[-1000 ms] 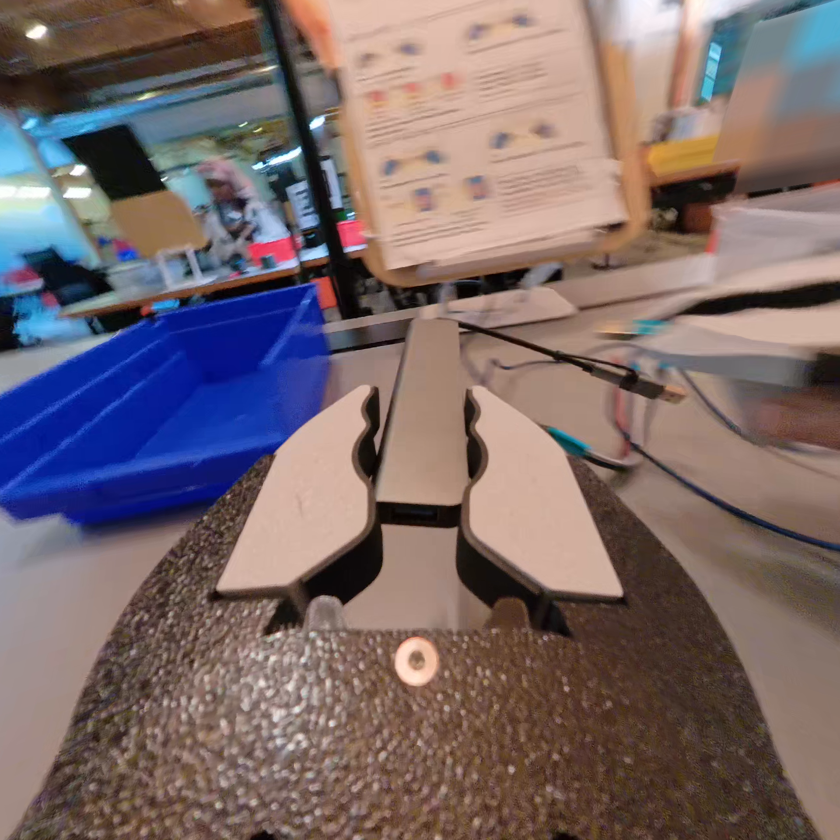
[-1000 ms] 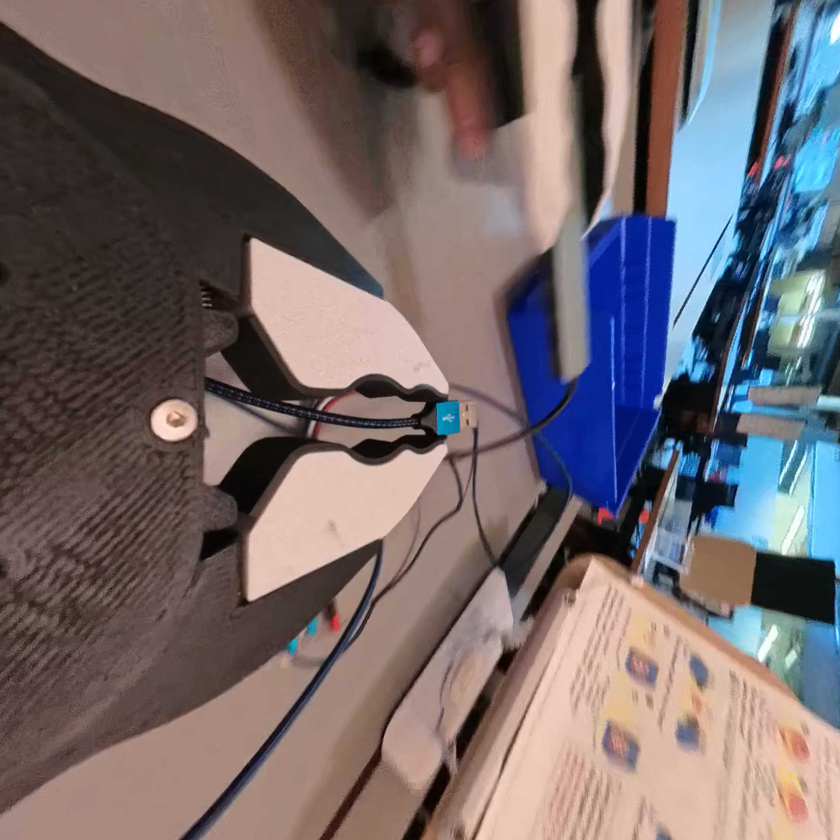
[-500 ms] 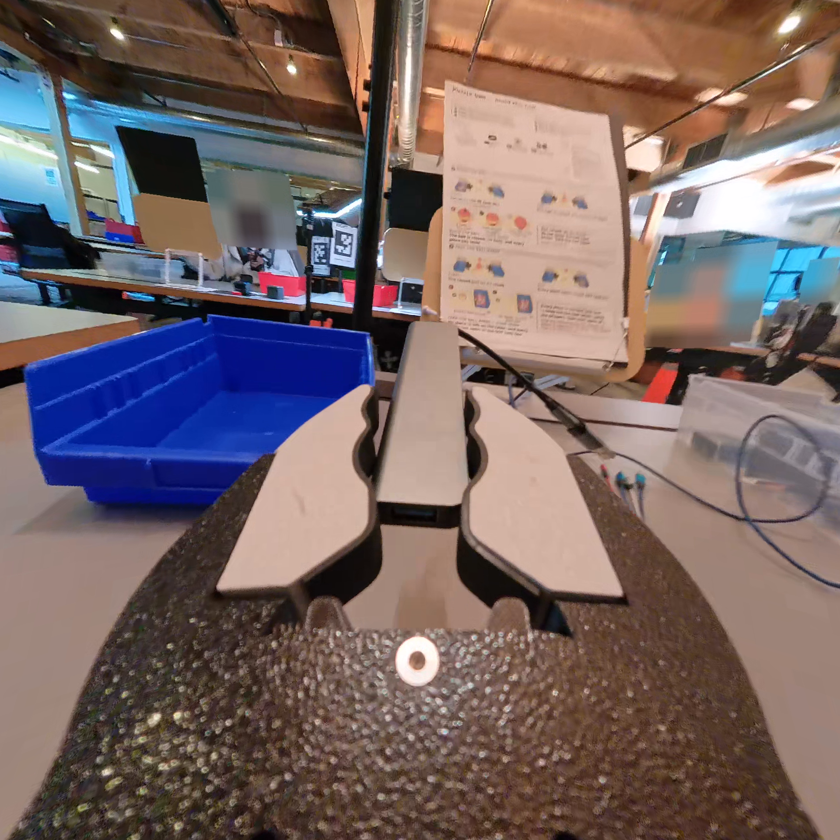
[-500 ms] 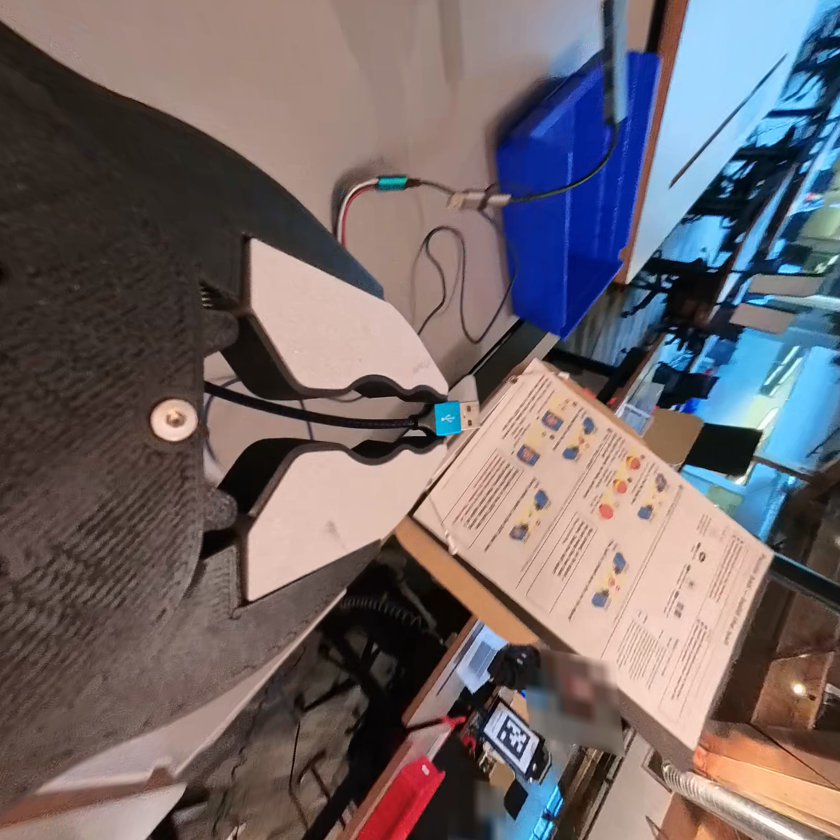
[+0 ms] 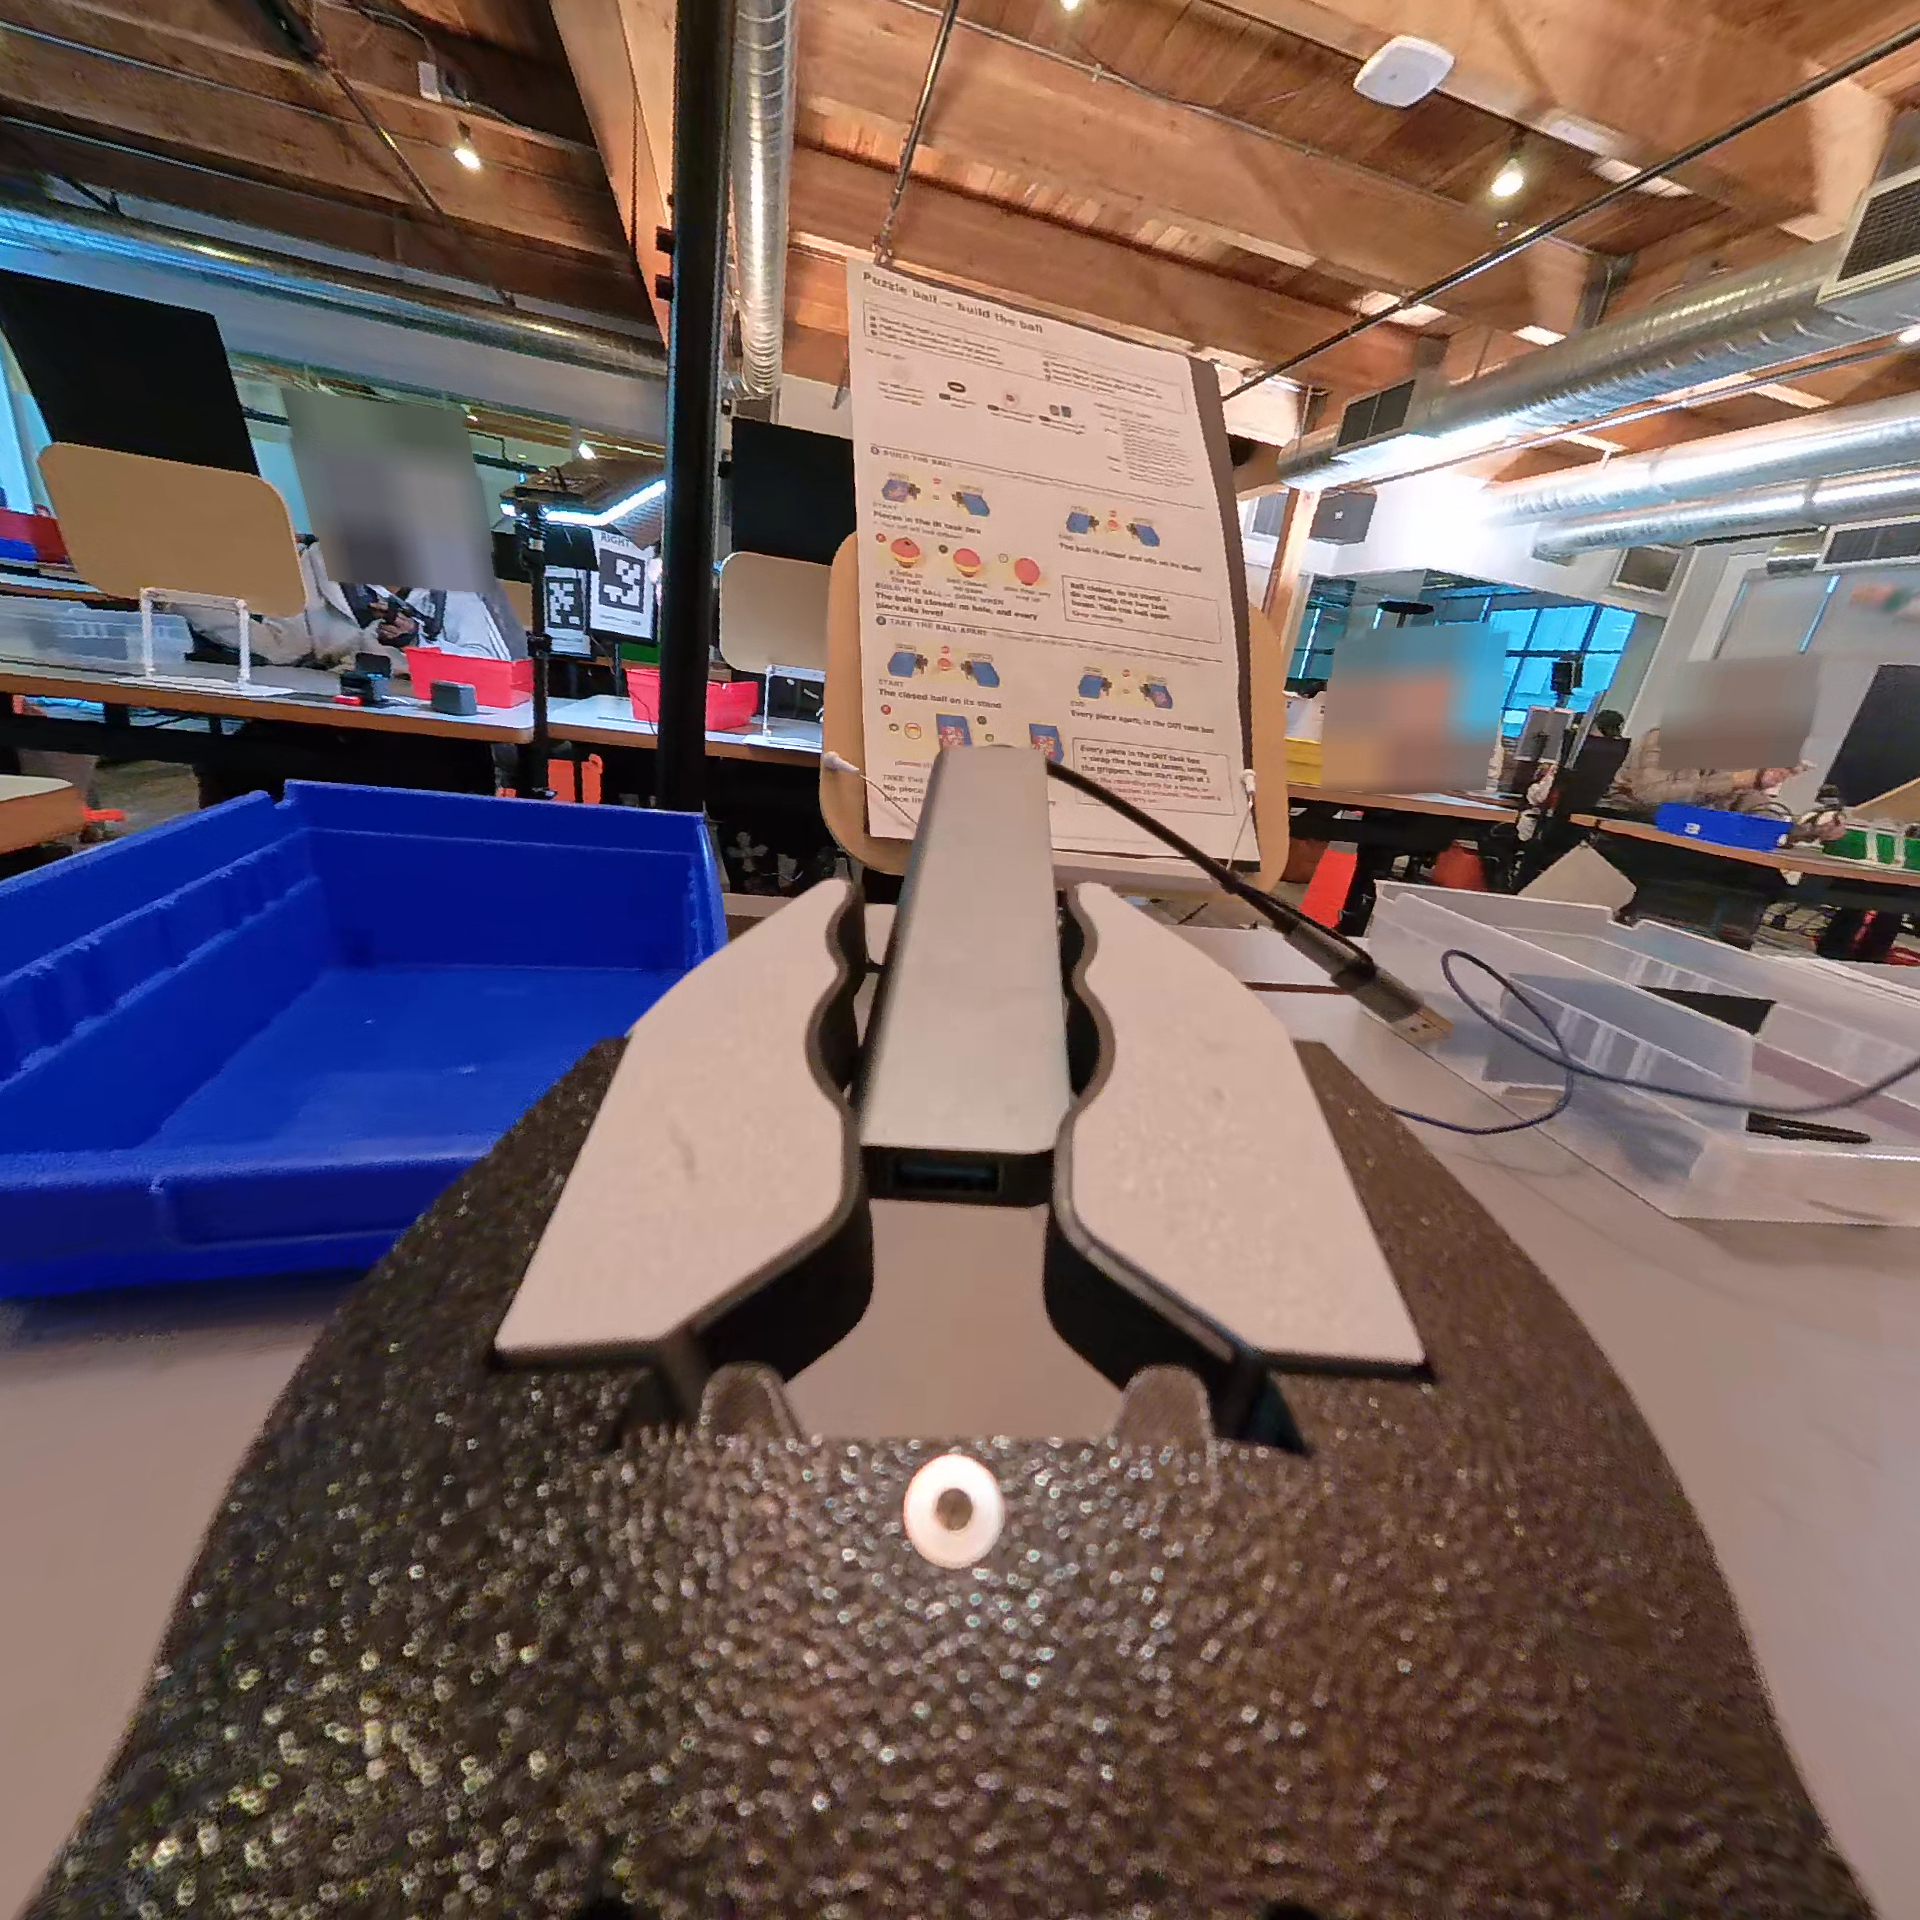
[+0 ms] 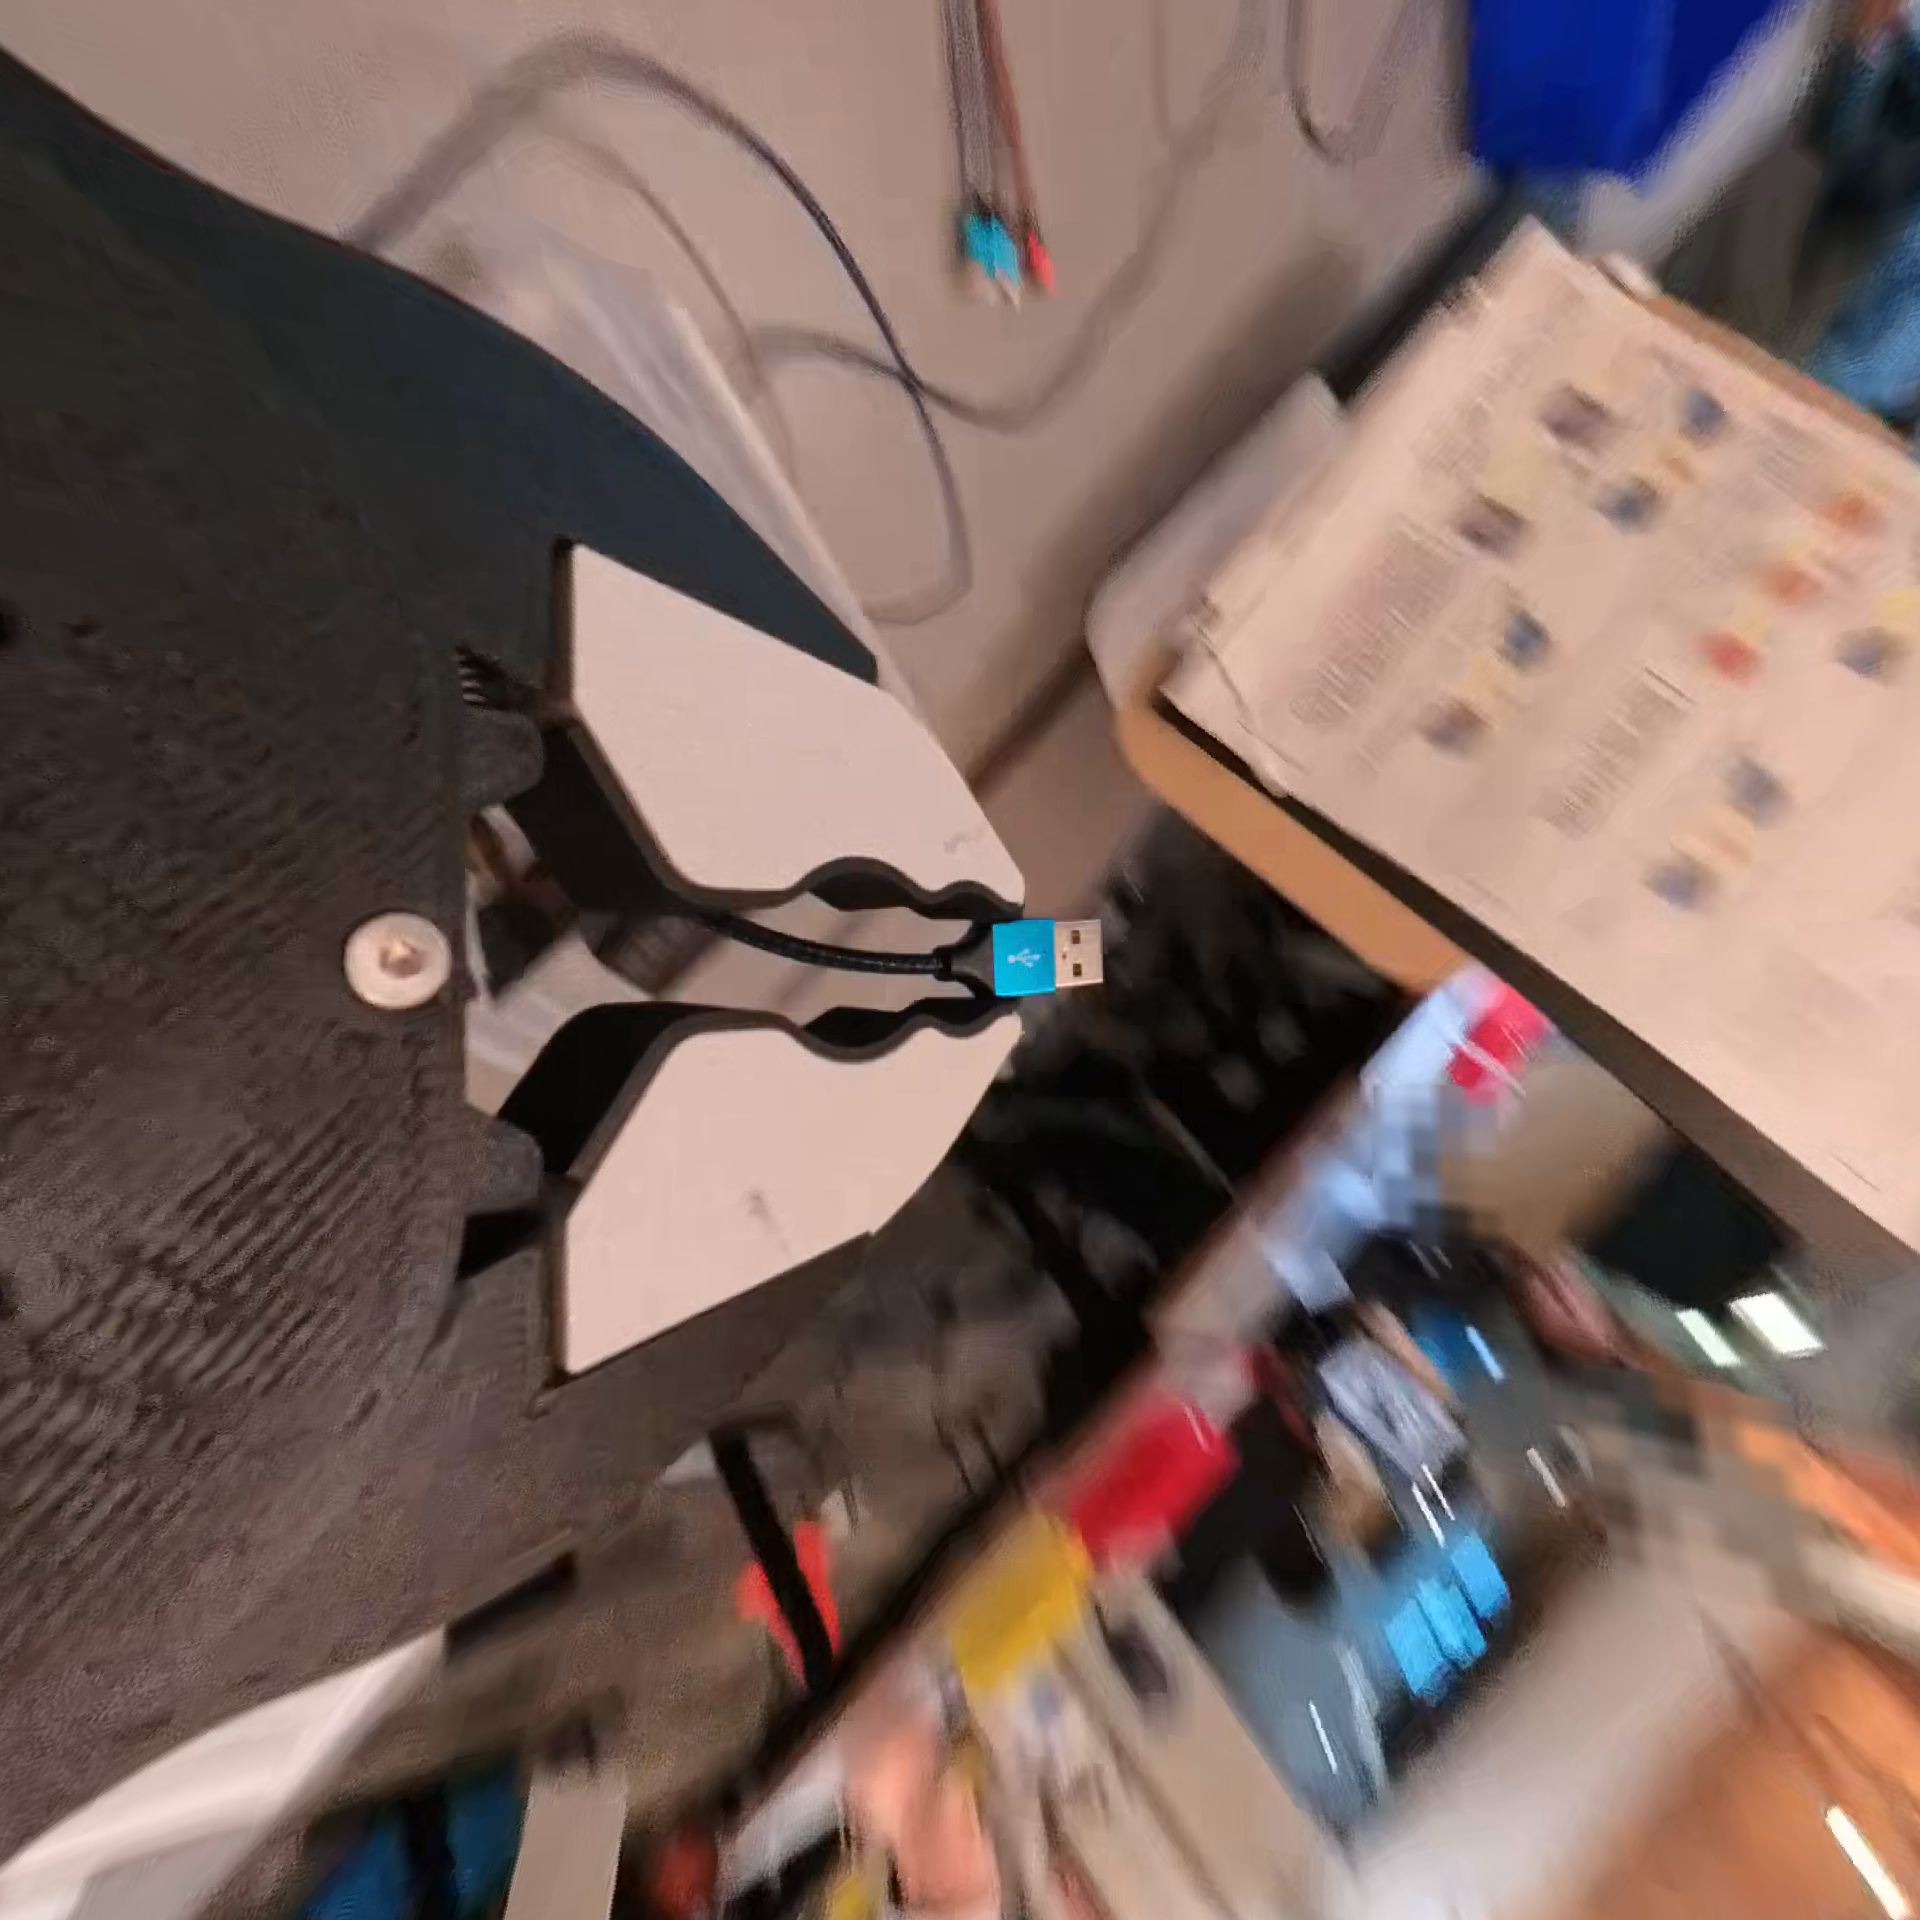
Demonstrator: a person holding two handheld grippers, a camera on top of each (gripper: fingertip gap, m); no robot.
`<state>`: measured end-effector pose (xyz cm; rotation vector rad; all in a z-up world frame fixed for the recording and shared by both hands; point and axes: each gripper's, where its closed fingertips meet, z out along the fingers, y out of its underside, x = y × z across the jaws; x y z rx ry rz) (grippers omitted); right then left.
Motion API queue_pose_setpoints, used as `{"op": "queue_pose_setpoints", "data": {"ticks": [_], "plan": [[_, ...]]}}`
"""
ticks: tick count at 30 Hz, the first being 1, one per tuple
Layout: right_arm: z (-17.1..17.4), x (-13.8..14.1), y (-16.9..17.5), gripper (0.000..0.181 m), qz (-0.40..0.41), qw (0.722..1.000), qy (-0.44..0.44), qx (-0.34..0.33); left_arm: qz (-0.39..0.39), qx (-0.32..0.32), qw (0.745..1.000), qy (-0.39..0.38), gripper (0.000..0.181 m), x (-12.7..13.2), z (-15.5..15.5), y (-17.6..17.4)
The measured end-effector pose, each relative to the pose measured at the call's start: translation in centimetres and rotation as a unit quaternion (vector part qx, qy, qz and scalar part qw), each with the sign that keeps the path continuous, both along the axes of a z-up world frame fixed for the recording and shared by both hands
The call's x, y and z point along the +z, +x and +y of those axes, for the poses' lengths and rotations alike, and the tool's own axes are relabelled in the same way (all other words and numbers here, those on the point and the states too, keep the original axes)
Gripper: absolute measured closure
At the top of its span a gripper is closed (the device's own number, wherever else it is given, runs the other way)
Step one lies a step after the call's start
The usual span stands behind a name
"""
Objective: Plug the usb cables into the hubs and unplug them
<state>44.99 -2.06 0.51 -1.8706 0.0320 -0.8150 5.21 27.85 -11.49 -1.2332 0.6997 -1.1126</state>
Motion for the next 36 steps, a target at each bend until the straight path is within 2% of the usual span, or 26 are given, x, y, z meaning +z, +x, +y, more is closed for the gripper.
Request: {"op": "queue_pose_setpoints", "data": {"ticks": [2, 6, 8, 9, 10, 12, 13, 15, 19, 21, 24, 27, 29, 31, 32, 33, 34, 36], "plan": [[-0.1, -5.6, 0.2, 0.168, 0.081, 0.994, -0.072, 0.032, 0.002, -0.005, 1.0, -0.003, 0.147, -0.1, 0.0, 0.0], [-3.2, -15.3, 1.5, 0.168, 0.128, 0.965, -0.228, 0.0, 0.005, -0.006, 1.0, -0.005, 0.15, -0.1, 0.1, 0.0], [-4.2, -18.0, 1.7, 0.167, 0.156, 0.955, -0.252, -0.013, 0.007, -0.009, 1.0, -0.007, 0.151, -0.4, -0.1, 0.2], [-4.6, -18.8, 2.0, 0.173, 0.157, 0.953, -0.257, -0.026, 0.009, -0.01, 1.0, -0.005, 0.151, -0.5, -0.2, 0.3], [-5.1, -19.3, 2.5, 0.168, 0.158, 0.951, -0.262, -0.046, 0.019, -0.016, 1.0, 0.0, 0.152, -0.7, -0.5, 0.6], [-5.6, -19.5, 3.0, 0.132, 0.165, 0.942, -0.279, -0.087, 0.036, -0.028, 0.999, 0.016, 0.152, -1.0, -1.3, 1.1], [-5.2, -18.7, 2.9, 0.123, 0.154, 0.943, -0.28, -0.094, 0.038, -0.036, 0.998, 0.025, 0.152, -0.9, -1.8, 1.3], [-2.5, -16.3, 0.7, 0.114, 0.126, 0.956, -0.26, -0.054, 0.062, -0.046, 0.996, 0.043, 0.153, -1.0, -2.5, 1.8], [4.6, -12.9, -8.6, 0.093, 0.078, 0.967, -0.235, 0.063, 0.075, -0.073, 0.992, 0.068, 0.153, -0.7, -4.0, 2.4], [8.2, -11.8, -14.8, 0.093, 0.057, 0.966, -0.21, 0.139, 0.077, -0.091, 0.99, 0.074, 0.153, -0.4, -4.7, 2.6], [13.3, -11.8, -25.4, 0.096, 0.09, 0.94, -0.14, 0.299, 0.06, -0.128, 0.987, 0.072, 0.153, 0.7, -6.0, 2.5], [17.4, -13.6, -32.2, 0.097, 0.112, 0.914, -0.078, 0.381, 0.026, -0.169, 0.984, 0.058, 0.153, 2.7, -7.5, 2.1], [19.0, -15.5, -36.3, 0.098, 0.138, 0.887, -0.059, 0.437, 0.006, -0.193, 0.98, 0.053, 0.153, 4.1, -8.5, 1.7], [20.4, -16.9, -38.2, 0.103, 0.126, 0.882, -0.05, 0.452, -0.013, -0.219, 0.975, 0.041, 0.153, 5.1, -9.4, 1.3], [20.9, -16.8, -38.6, 0.115, 0.103, 0.885, -0.036, 0.453, -0.018, -0.228, 0.973, 0.035, 0.153, 5.3, -9.7, 1.2], [21.1, -16.7, -38.8, 0.139, 0.071, 0.888, -0.029, 0.453, -0.014, -0.223, 0.974, 0.038, 0.153, 5.3, -9.6, 1.2], [21.2, -16.6, -38.7, 0.17, 0.027, 0.891, -0.034, 0.453, -0.004, -0.216, 0.975, 0.048, 0.153, 5.2, -9.4, 1.2], [21.4, -15.3, -37.4, 0.171, -0.07, 0.907, -0.029, 0.415, 0.013, -0.23, 0.972, 0.048, 0.152, 4.9, -9.5, 1.1]]}}
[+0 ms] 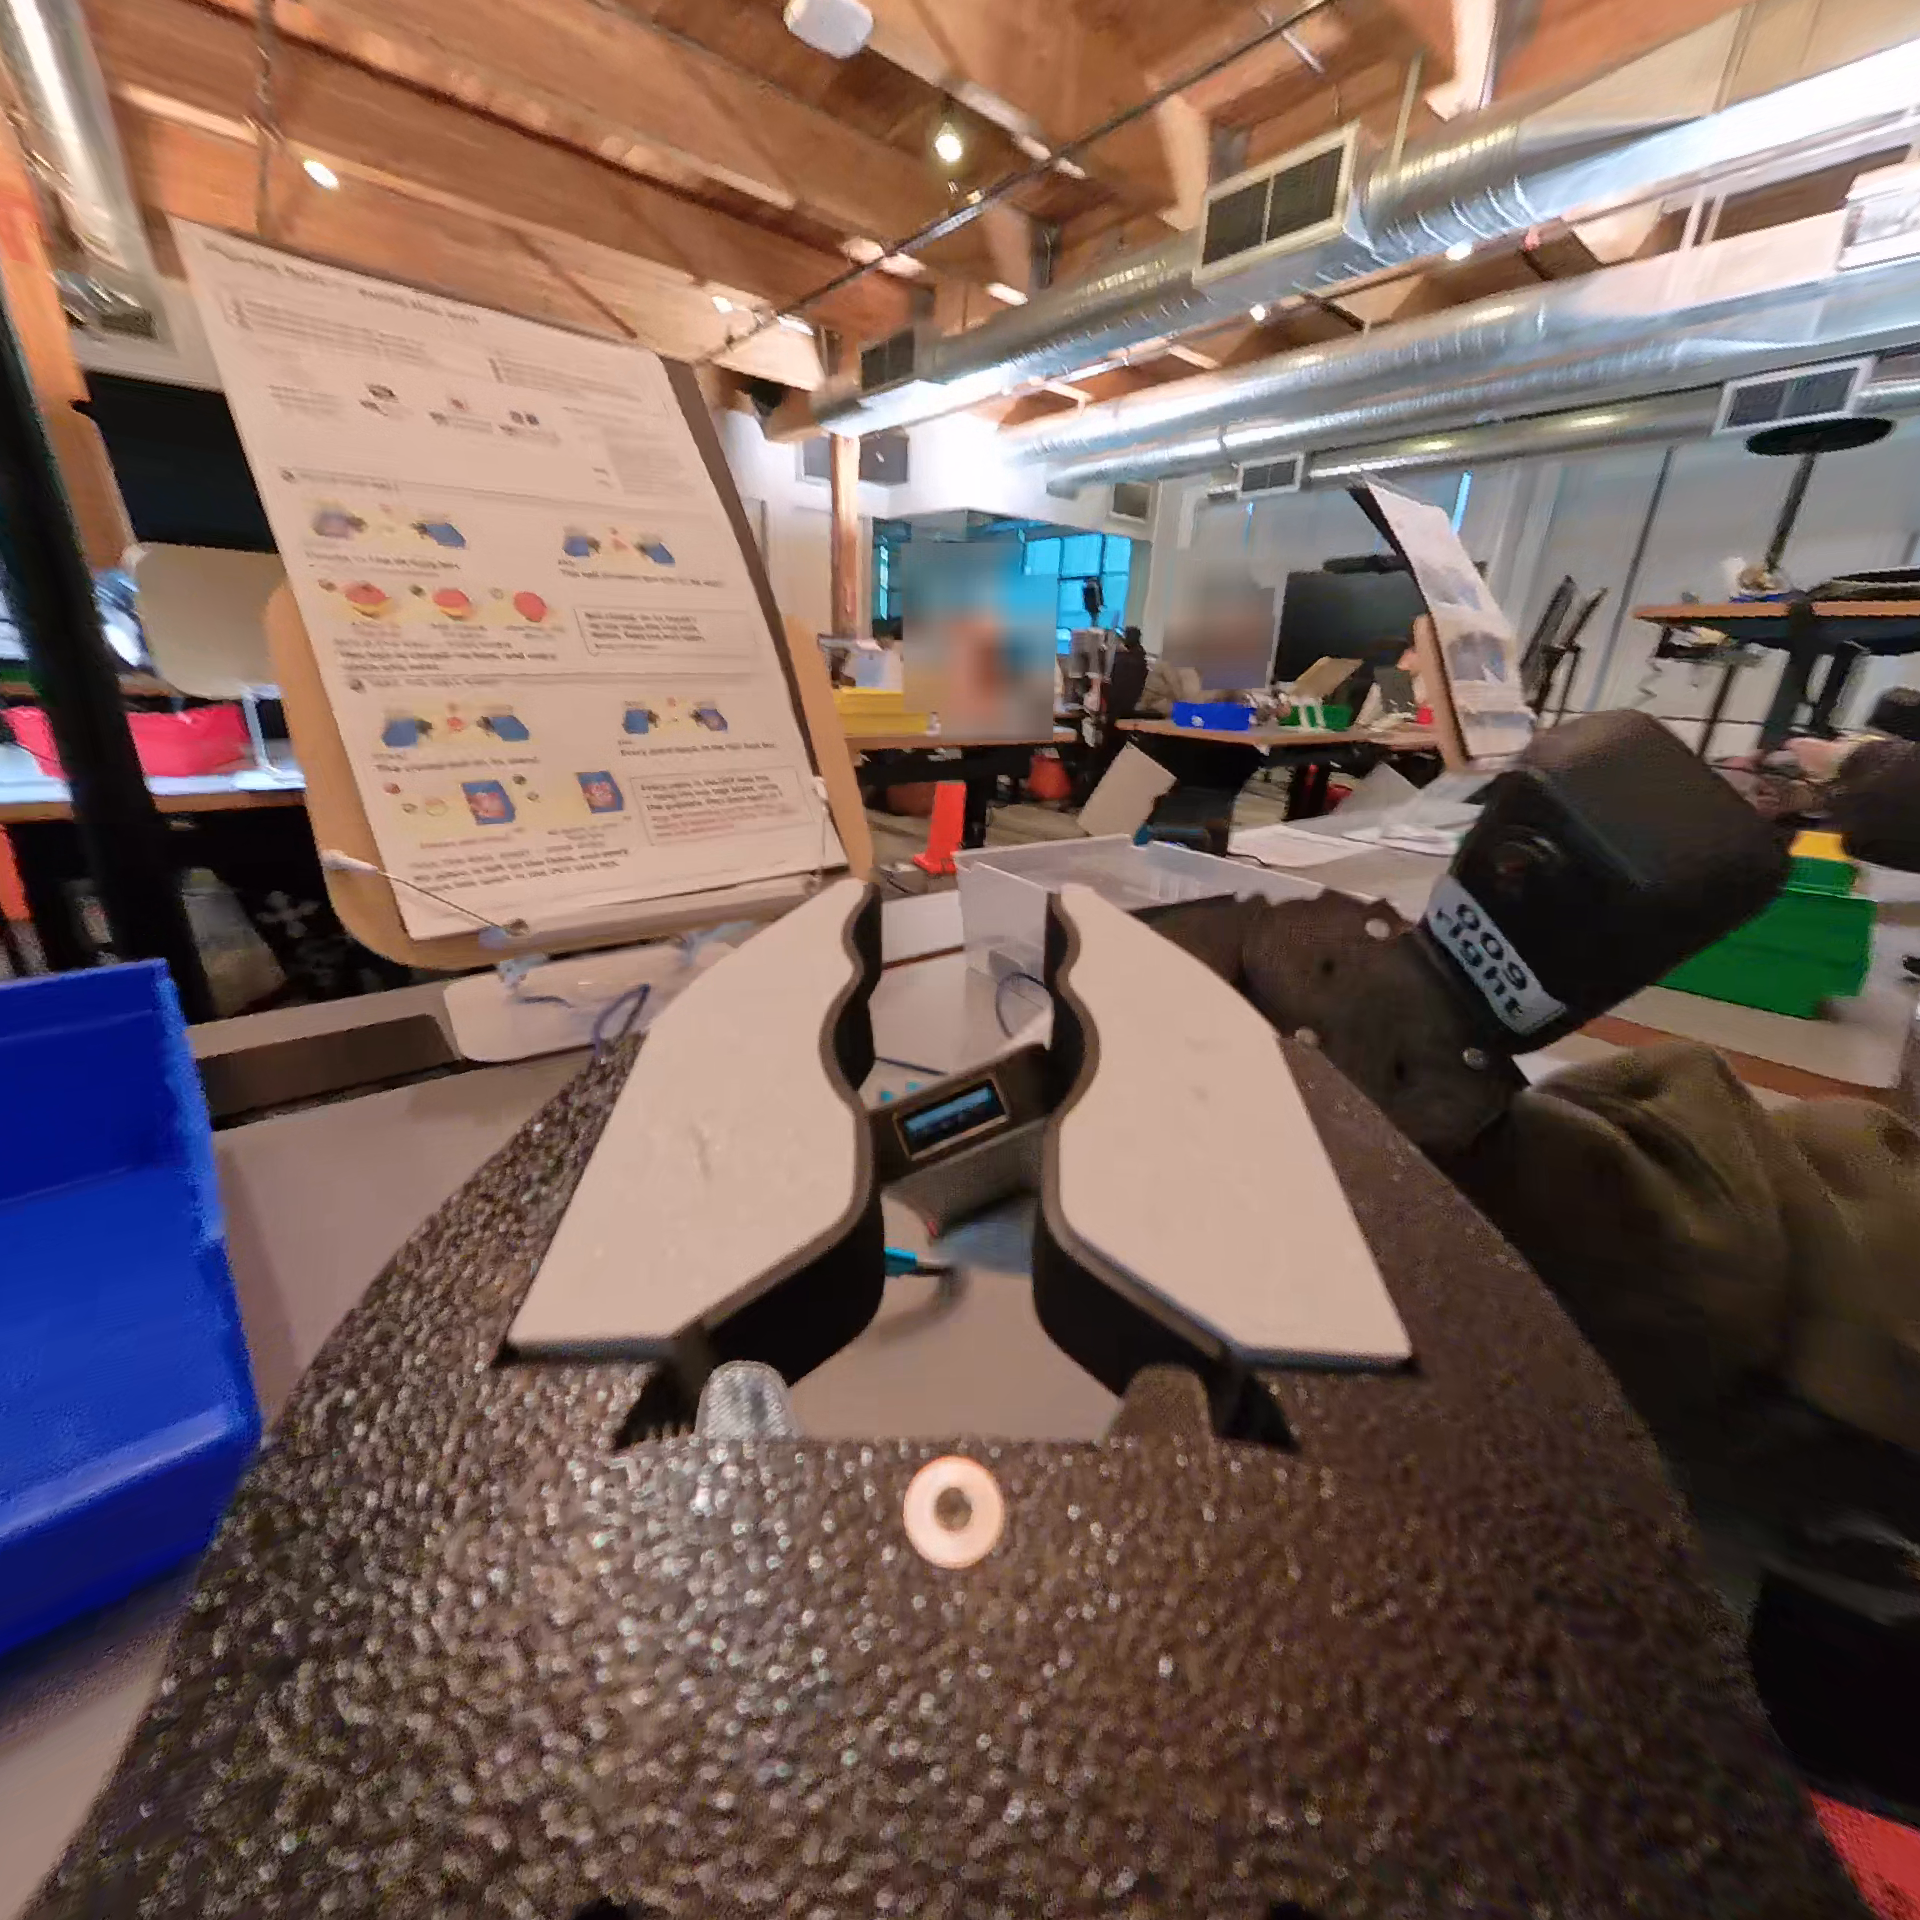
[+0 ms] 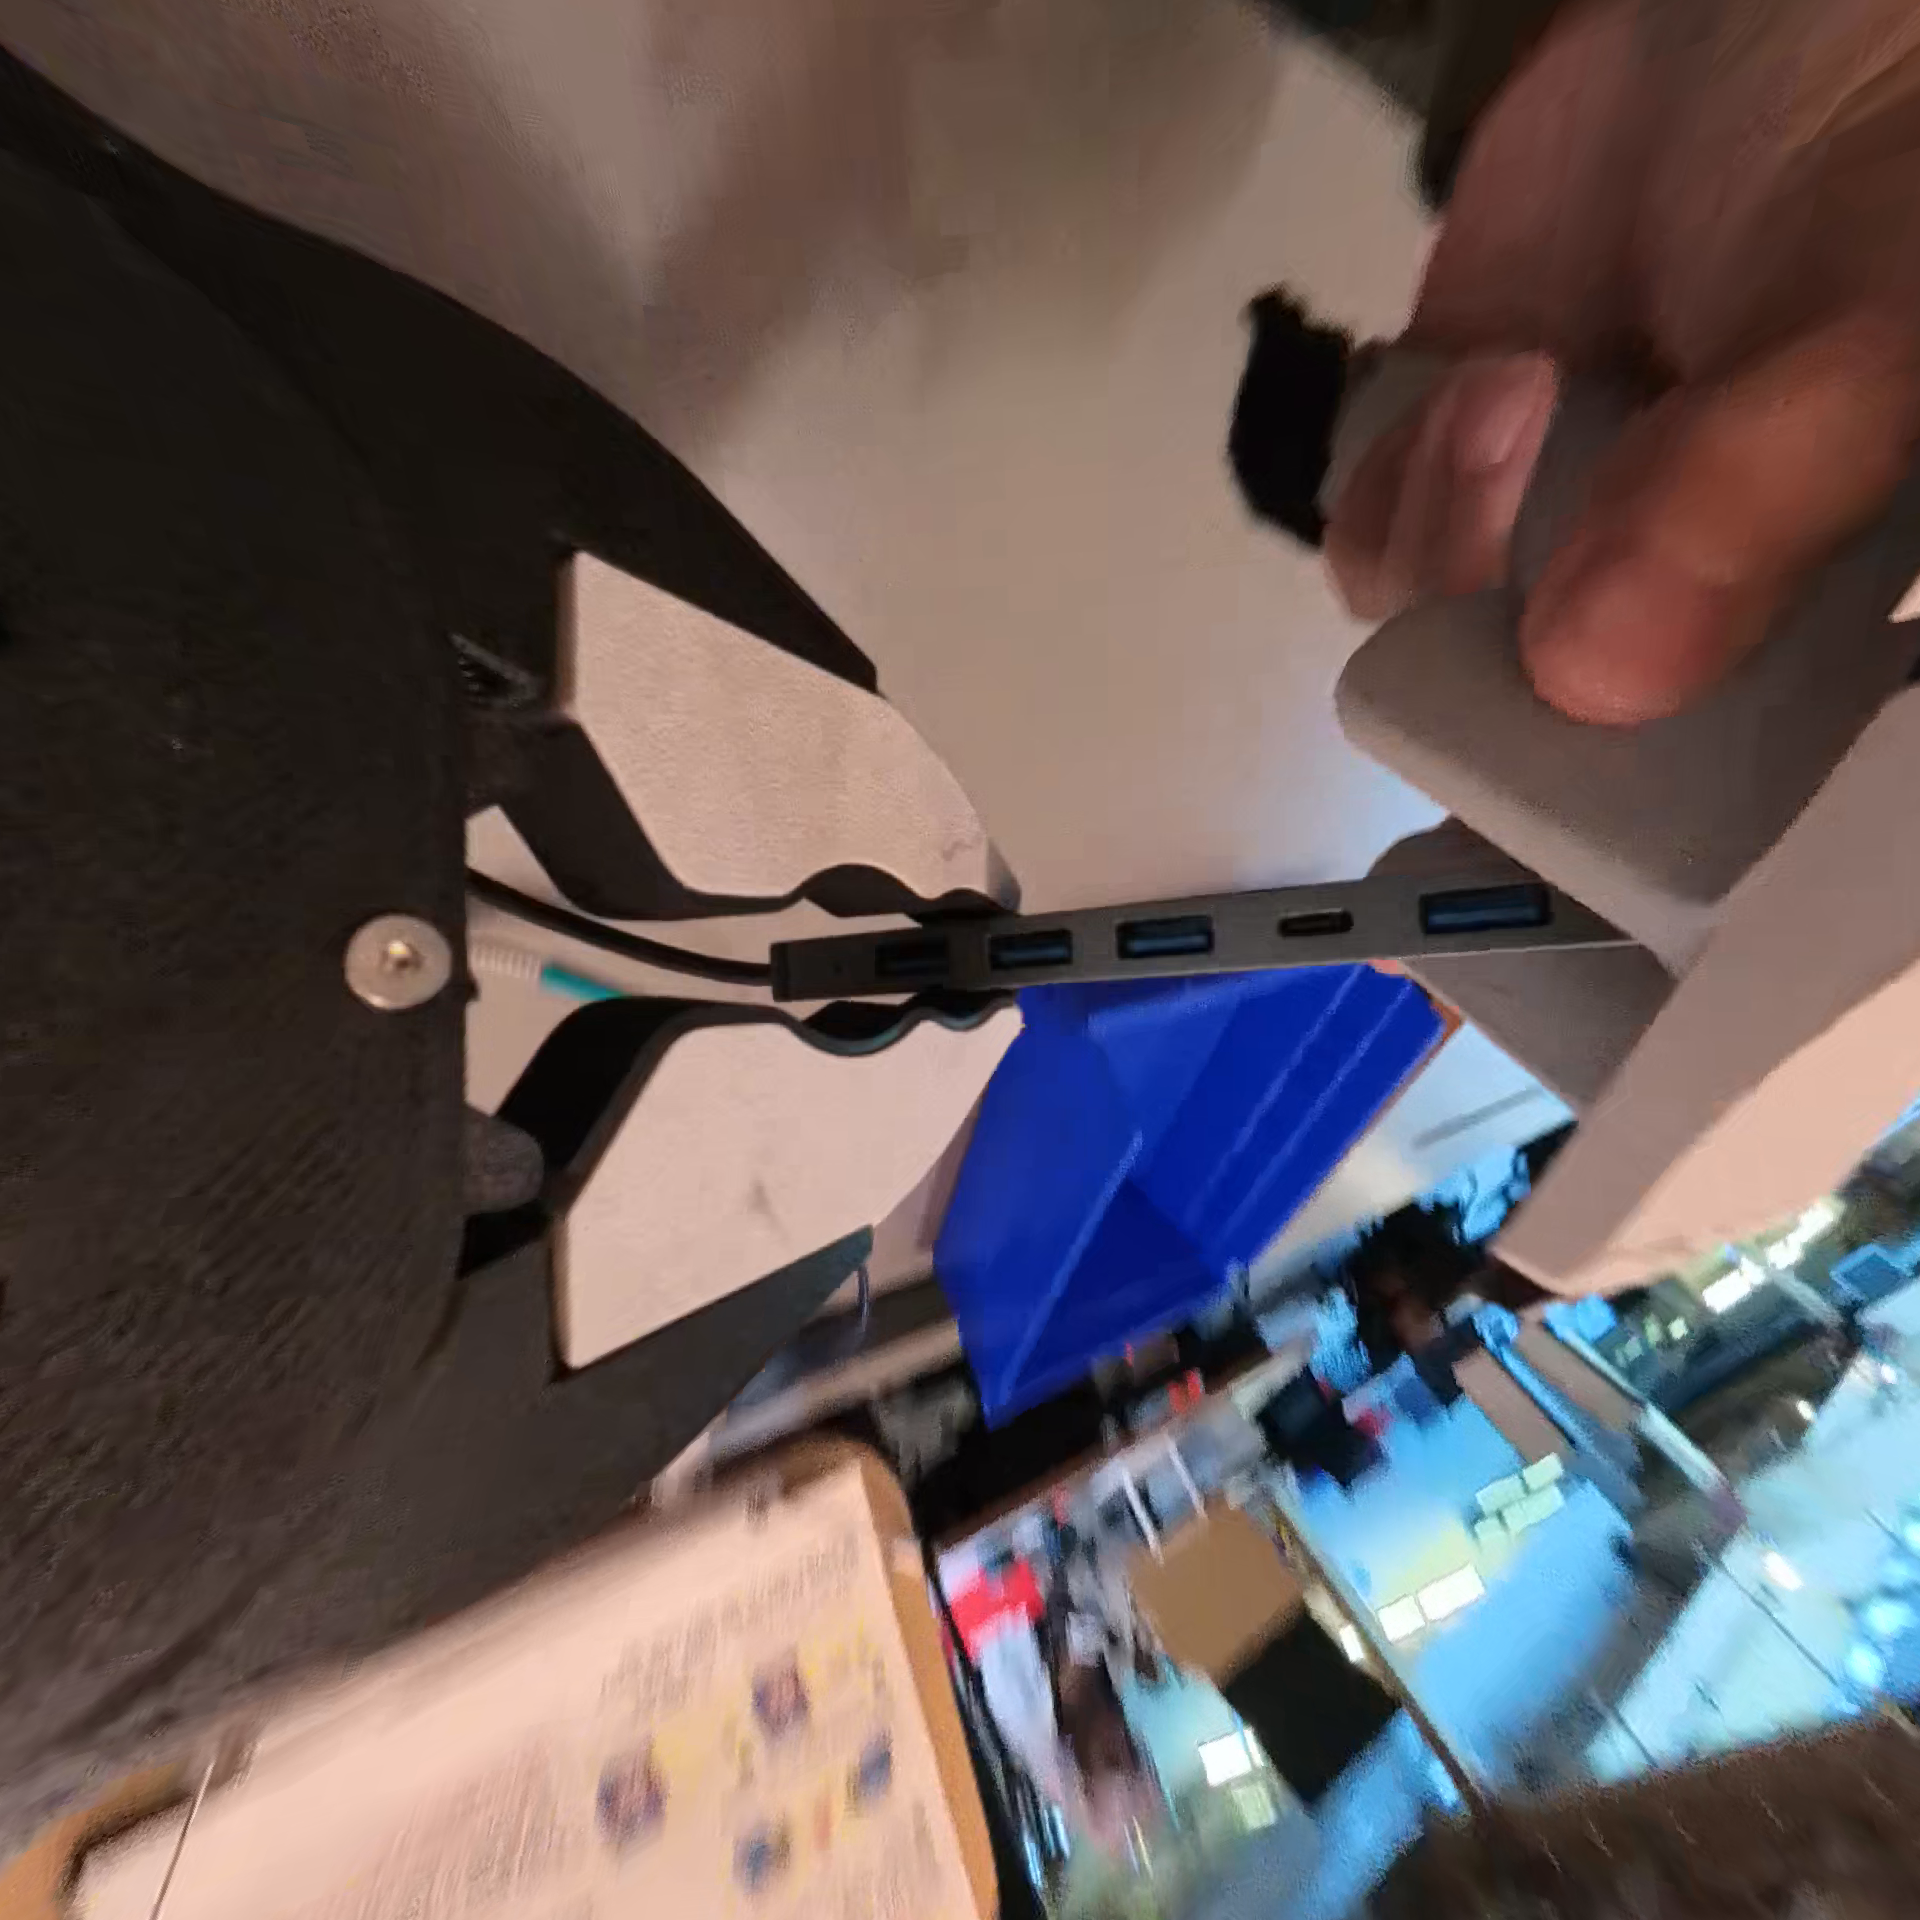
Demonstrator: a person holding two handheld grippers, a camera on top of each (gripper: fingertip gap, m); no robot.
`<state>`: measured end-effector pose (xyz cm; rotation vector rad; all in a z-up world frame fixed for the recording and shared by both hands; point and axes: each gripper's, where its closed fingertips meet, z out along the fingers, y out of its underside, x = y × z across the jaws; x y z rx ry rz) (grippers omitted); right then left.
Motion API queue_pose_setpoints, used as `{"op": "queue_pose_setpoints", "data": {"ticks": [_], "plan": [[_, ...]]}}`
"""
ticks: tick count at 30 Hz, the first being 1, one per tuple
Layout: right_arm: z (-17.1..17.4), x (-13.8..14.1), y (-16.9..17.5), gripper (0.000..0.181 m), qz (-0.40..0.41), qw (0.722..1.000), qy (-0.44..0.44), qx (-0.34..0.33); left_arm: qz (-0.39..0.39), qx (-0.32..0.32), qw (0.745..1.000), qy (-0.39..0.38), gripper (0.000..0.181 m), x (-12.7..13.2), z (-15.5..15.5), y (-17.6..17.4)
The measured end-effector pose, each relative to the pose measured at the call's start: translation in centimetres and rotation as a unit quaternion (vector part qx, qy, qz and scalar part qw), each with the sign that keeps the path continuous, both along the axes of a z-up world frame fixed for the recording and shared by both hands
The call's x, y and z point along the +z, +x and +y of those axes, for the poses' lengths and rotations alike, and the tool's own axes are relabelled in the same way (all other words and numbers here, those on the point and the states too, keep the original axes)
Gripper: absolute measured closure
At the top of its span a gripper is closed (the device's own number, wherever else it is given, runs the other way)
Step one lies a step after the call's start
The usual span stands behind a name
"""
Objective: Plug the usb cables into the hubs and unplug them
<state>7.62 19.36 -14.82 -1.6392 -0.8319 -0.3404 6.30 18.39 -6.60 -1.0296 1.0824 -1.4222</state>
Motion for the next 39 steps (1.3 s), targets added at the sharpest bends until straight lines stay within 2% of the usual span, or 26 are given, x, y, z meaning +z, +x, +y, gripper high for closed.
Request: {"op": "queue_pose_setpoints", "data": {"ticks": [2, 4, 5, 7, 8, 10, 12, 14, 17, 21, 25, 27, 29, 31, 33, 35, 39], "plan": [[-0.1, 1.3, 1.3, 0.171, -0.095, 0.994, 0.035, -0.033, 0.028, -0.023, 0.999, -0.011, 0.151, -0.4, -0.2, 0.1], [-0.4, 2.6, 2.8, 0.172, -0.206, 0.973, 0.075, -0.074, 0.069, -0.029, 0.997, -0.008, 0.146, -1.4, -0.4, 0.5], [-0.5, 3.3, 3.4, 0.172, -0.236, 0.964, 0.087, -0.09, 0.092, -0.024, 0.995, 0.007, 0.135, -2.1, -0.4, 0.7], [-0.9, 5.1, 4.2, 0.172, -0.258, 0.95, 0.129, -0.115, 0.147, -0.012, 0.988, 0.037, 0.122, -4.0, -0.2, 1.3], [-1.1, 5.4, 4.5, 0.172, -0.259, 0.95, 0.128, -0.117, 0.16, -0.005, 0.986, 0.044, 0.121, -4.4, -0.1, 1.4], [-1.3, 5.4, 5.1, 0.172, -0.303, 0.938, 0.122, -0.118, 0.123, -0.02, 0.991, 0.042, 0.14, -3.6, -0.8, 1.3], [-1.3, 5.1, 5.6, 0.171, -0.352, 0.919, 0.123, -0.123, 0.118, -0.05, 0.992, 0.014, 0.139, -3.3, -1.5, 1.3], [-1.4, 4.9, 5.5, 0.171, -0.364, 0.915, 0.126, -0.118, 0.137, -0.056, 0.989, 0.012, 0.128, -4.1, -1.6, 1.5], [-1.4, 4.3, 5.3, 0.171, -0.39, 0.906, 0.121, -0.111, 0.128, -0.048, 0.99, 0.018, 0.146, -4.1, -1.4, 1.6], [-1.4, 4.1, 5.8, 0.171, -0.401, 0.901, 0.115, -0.117, 0.159, -0.05, 0.985, 0.036, 0.146, -5.5, -1.4, 2.0], [-0.8, 2.6, 6.0, 0.168, -0.346, 0.929, 0.081, -0.102, 0.145, -0.04, 0.988, 0.042, 0.146, -5.9, -0.8, 2.2], [-0.8, 2.1, 6.6, 0.152, -0.287, 0.951, 0.061, -0.099, 0.146, 0.003, 0.988, 0.042, 0.147, -6.2, 0.7, 2.2], [-1.1, 1.9, 7.4, 0.14, -0.198, 0.975, 0.026, -0.096, 0.149, 0.045, 0.986, 0.055, 0.147, -6.6, 2.6, 1.9], [-1.5, 1.2, 8.6, 0.131, -0.073, 0.991, -0.029, -0.104, 0.151, 0.103, 0.981, 0.065, 0.147, -6.7, 5.2, 1.1], [-1.7, -0.7, 10.0, 0.112, 0.057, 0.984, -0.111, -0.13, 0.14, 0.154, 0.976, 0.065, 0.147, -6.2, 7.7, -0.1], [-1.7, -3.8, 10.1, 0.099, 0.138, 0.961, -0.186, -0.151, 0.116, 0.201, 0.971, 0.059, 0.147, -5.0, 9.6, -1.6], [-0.3, -9.6, 10.9, 0.08, 0.16, 0.927, -0.231, -0.248, 0.054, 0.218, 0.974, 0.038, 0.147, -1.6, 10.6, -3.9]]}}
